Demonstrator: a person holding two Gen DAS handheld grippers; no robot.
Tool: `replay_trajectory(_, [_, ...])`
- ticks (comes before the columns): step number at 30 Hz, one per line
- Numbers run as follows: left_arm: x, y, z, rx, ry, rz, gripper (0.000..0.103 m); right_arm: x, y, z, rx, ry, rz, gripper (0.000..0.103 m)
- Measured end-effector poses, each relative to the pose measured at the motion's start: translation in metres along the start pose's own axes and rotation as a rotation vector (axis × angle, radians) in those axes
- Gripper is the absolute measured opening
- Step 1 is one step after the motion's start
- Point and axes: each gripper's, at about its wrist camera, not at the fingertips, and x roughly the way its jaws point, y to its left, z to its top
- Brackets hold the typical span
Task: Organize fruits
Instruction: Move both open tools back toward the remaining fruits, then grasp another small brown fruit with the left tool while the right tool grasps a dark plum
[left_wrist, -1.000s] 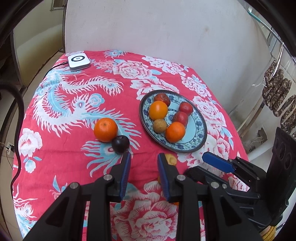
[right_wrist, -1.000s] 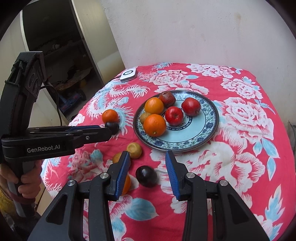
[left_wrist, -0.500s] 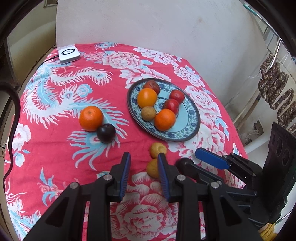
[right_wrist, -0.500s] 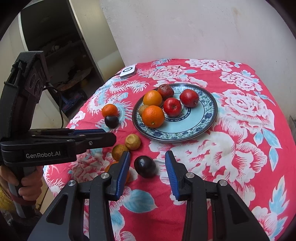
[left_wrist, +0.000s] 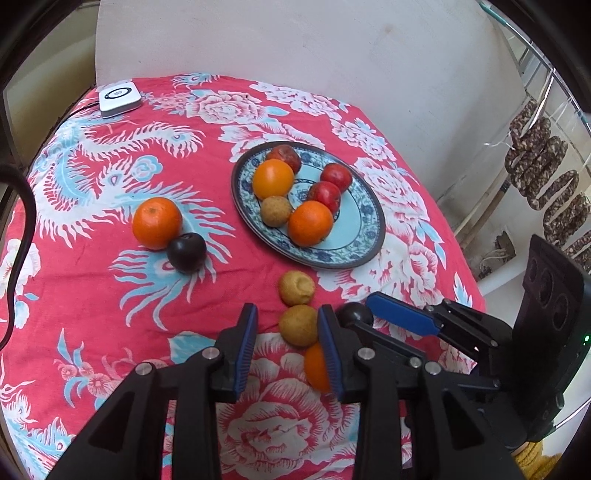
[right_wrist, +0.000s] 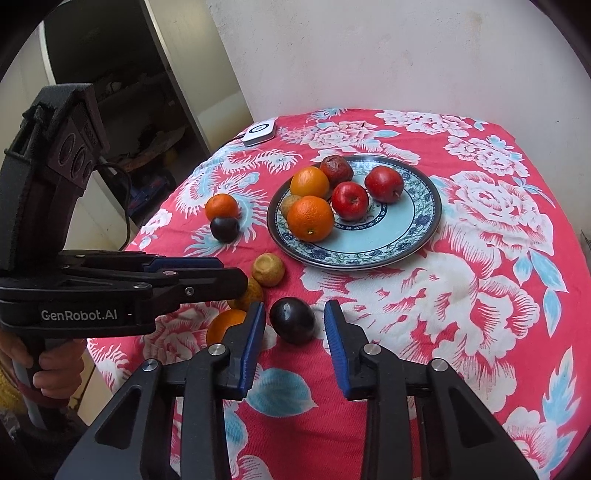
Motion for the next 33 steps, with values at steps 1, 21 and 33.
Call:
replay_trajectory(1, [0.000, 0.000, 0.000, 0.001, 0.001, -0.003, 0.035, 0.001, 0.000, 0.000, 0.000, 0.004, -0.001, 0.034])
replay_trajectory(21, [0.006, -0.005, -0.002, 0.023, 0.024, -0.062, 0.024, 0.004, 0.001, -0.001, -0.005, 0.011, 0.012, 0.028])
replay_trajectory(33, [-0.006, -0.007, 0.000, 0.028, -0.019, -0.055, 0.022, -0.006, -0.005, 0.001, 0.031, -0.017, 0.031, 0.027])
